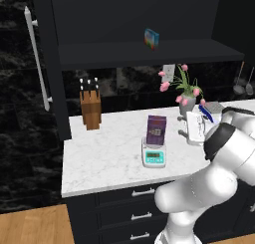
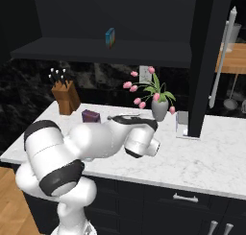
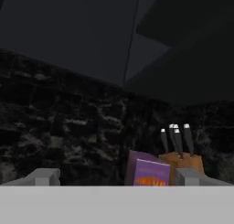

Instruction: Pick the cereal and place it on the digital scale for weighing, and close the cabinet.

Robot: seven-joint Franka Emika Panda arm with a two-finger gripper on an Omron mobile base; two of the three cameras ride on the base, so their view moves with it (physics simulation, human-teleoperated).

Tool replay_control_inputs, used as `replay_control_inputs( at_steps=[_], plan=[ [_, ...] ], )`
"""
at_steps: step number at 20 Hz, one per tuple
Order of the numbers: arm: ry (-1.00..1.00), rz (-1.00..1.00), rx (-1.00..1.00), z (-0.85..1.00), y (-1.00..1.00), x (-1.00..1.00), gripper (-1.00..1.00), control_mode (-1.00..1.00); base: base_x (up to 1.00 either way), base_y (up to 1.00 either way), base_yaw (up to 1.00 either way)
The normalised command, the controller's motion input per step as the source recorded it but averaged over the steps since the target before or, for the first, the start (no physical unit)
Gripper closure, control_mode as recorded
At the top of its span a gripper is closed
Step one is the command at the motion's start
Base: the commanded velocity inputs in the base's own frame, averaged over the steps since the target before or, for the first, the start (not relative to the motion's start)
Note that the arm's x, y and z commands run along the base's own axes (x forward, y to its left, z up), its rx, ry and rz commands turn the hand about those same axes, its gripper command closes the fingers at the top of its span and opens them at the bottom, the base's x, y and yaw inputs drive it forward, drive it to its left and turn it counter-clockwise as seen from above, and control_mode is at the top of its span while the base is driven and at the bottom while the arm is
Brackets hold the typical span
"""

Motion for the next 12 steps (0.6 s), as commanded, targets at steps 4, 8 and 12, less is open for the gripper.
replay_control_inputs(
  at_steps=[4, 8, 12],
  plan=[
    [-0.40, -0.03, 0.02, 0.86, -0.14, -0.97, -1.00, -1.00, 0.00, 0.00, 0.00],
    [-0.38, -0.02, 0.00, 0.97, 0.00, -1.00, -1.00, -1.00, 0.00, 0.00, 0.00],
    [-0.28, -0.18, 0.00, 0.79, -0.23, -0.91, -1.00, -1.00, 0.00, 0.00, 0.00]
  ],
)
